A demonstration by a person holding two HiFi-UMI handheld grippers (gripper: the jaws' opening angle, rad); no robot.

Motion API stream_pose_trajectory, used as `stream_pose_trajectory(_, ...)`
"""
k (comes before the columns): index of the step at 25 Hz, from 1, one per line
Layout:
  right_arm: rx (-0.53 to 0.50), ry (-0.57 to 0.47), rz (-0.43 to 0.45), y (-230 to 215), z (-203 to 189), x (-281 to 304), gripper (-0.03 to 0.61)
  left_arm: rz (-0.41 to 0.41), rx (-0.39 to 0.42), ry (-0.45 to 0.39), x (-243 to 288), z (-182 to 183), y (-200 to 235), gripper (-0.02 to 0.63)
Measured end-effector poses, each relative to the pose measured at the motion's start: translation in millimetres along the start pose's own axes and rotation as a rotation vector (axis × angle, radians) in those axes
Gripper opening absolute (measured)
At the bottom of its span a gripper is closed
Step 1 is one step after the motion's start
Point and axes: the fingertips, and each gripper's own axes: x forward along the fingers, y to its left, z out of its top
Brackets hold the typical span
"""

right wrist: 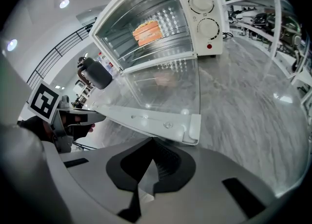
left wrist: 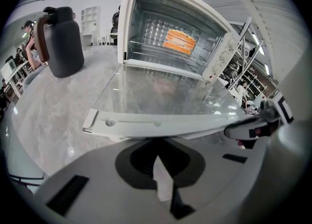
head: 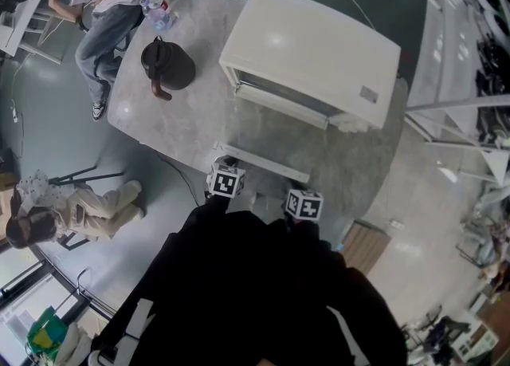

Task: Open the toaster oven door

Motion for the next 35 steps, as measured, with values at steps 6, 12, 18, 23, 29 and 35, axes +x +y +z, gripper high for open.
stream_pose_trajectory(6,-0.001,0.004,0.004,0,-1,1,0.002,0.032,0.033,-0.027,-6,12,6,0.003)
stream_pose_trajectory(12,0.021,0.018,0.022,1,1,-5,0.003,0.022,0.011,-0.024,-8,7,1,0.003)
stream_pose_trajectory(18,-0.007,0.054,0.075,13,-3,-16,0.003,0.014,-0.02,-0.022,-19,-3,-7,0.003)
stream_pose_trajectory(23,-0.058,0.024,0.126,29,7,-33,0.003,-0.015,-0.057,-0.096,-38,5,-20,0.003)
stream_pose_trajectory(29,-0.124,-0.118,0.118,31,58,-51,0.003,-0.001,-0.042,-0.222,-60,50,-30,0.003)
stream_pose_trajectory(35,-0.168,-0.281,0.138,48,116,-84,0.003,0.005,-0.002,-0.326,-88,95,-40,0.003)
